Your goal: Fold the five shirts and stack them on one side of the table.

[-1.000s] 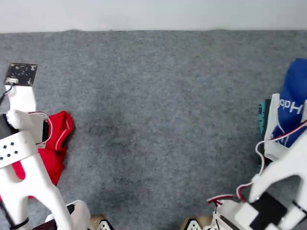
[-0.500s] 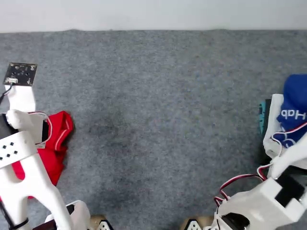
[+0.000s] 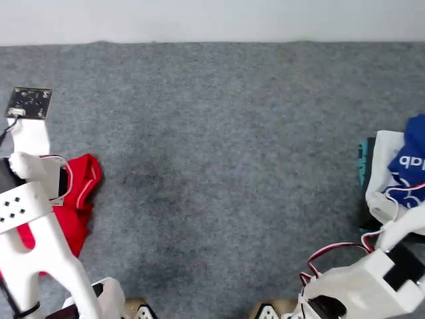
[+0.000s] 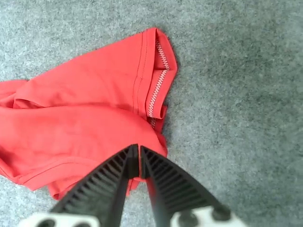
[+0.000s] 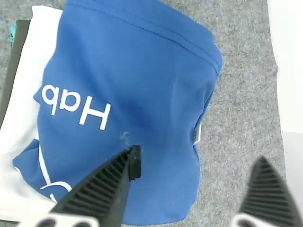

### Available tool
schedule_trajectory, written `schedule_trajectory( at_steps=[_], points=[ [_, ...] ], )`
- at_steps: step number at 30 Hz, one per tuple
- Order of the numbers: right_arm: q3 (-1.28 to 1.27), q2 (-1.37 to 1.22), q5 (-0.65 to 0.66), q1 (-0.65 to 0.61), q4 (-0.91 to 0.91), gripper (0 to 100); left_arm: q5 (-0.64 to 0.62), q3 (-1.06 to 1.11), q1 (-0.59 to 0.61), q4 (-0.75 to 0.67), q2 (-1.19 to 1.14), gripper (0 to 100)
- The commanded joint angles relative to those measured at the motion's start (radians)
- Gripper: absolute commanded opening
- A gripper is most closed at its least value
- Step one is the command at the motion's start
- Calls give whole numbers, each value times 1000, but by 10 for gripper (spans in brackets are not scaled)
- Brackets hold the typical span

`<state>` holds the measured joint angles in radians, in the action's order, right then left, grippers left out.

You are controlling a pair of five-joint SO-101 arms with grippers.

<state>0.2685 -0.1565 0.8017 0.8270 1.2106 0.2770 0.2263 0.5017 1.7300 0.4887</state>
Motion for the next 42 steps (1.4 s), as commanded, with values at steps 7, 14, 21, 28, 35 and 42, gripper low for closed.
schedule_trajectory(
  at_steps=[7,14,21,28,35,42],
  points=[
    [49,59,6,-120,214,46,3,-4,-3,20,28,15],
    [41,35,8,-124,217,9,5,-4,-3,20,29,15],
    [-60,-131,8,-137,189,9,3,7,-3,18,29,15],
    [-63,-104,12,-170,288,9,3,62,-3,15,29,15],
    [-63,73,12,-185,180,9,6,61,-3,15,31,15],
    [-71,25,6,-179,-104,9,5,59,-3,17,31,15]
  ],
)
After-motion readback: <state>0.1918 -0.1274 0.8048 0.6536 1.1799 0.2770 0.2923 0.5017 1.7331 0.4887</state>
